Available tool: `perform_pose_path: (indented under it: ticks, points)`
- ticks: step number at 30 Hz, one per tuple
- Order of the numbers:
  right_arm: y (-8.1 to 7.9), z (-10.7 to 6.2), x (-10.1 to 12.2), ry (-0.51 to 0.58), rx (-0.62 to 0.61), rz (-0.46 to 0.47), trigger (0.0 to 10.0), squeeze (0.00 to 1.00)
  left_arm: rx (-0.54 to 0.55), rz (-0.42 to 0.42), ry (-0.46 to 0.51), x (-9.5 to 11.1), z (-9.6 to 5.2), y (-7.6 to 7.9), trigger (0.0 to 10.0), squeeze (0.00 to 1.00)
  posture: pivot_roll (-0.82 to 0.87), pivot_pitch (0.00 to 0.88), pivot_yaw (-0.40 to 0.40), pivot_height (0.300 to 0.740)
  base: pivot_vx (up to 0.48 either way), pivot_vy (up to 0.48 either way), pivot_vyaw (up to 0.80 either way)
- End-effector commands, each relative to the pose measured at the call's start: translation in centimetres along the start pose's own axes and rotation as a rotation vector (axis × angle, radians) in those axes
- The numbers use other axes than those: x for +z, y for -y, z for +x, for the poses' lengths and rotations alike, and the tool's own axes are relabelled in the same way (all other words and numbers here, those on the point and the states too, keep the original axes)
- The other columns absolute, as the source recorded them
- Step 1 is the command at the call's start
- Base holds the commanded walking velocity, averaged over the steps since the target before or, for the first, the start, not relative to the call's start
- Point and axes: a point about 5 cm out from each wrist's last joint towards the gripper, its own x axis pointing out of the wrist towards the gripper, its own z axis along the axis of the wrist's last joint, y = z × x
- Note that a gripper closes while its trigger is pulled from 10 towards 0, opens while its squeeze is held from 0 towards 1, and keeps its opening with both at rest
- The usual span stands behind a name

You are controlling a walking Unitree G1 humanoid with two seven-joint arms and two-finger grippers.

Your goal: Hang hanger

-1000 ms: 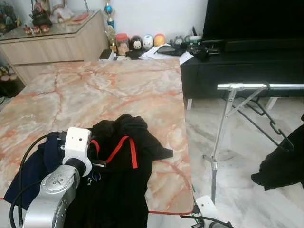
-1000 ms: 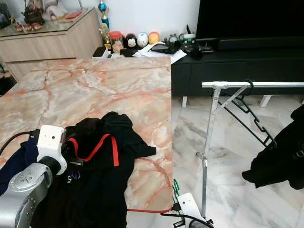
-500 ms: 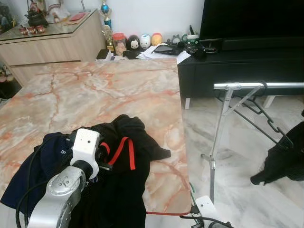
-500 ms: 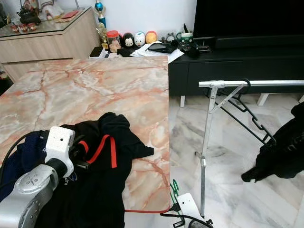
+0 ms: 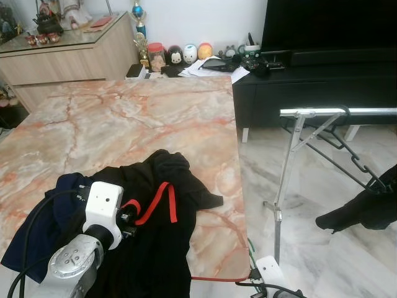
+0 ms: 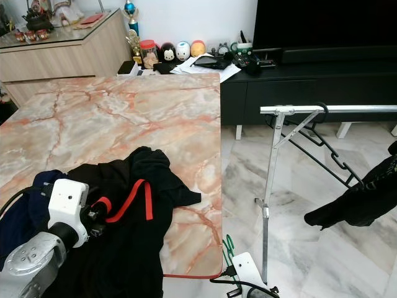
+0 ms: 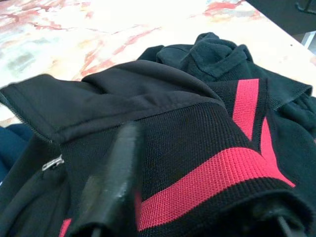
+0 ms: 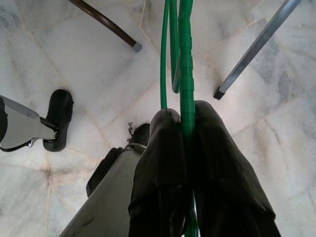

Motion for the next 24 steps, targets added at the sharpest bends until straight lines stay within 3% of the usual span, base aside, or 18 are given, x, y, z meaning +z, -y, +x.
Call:
perform_pose_path:
  ticks: [1,14,18,22,23,24]
  points:
    - [-0.3,0.0,0.2,0.006,0.012,-0.003,10.0,0.00,0.004,0.006,0.043,0.7,-0.8,-0.4,10.0,1.00,0.01,0.000,0.073,0.740,0.000,0.000,0.00]
    - [-0.1,0.0,0.3,0.008,0.009,-0.005,10.0,0.00,-0.002,-0.012,0.059,0.5,-2.6,-0.3,10.0,1.00,0.01,0.000,0.068,0.740,0.000,0.000,0.00]
    - [0.0,0.0,0.4,0.007,0.010,-0.013,10.0,0.00,0.001,-0.008,0.086,0.9,-5.4,-1.3,10.0,1.00,0.02,0.000,0.062,0.740,0.000,0.000,0.00]
    - [0.0,0.0,0.4,0.008,0.010,-0.013,10.0,0.00,0.056,-0.007,0.085,0.7,-6.1,-1.9,10.0,1.00,0.03,0.000,0.061,0.740,0.000,0.000,0.00]
    - [0.0,0.0,0.5,0.008,0.010,-0.015,10.0,0.00,0.085,-0.013,0.078,0.3,-6.3,-2.2,10.0,0.00,0.04,0.000,0.059,0.740,0.000,0.000,0.00]
    - [0.0,0.0,0.5,0.009,0.011,-0.016,10.0,0.00,0.096,-0.014,0.076,0.2,-6.4,-2.2,10.0,0.00,0.04,0.000,0.059,0.740,0.000,0.000,0.00]
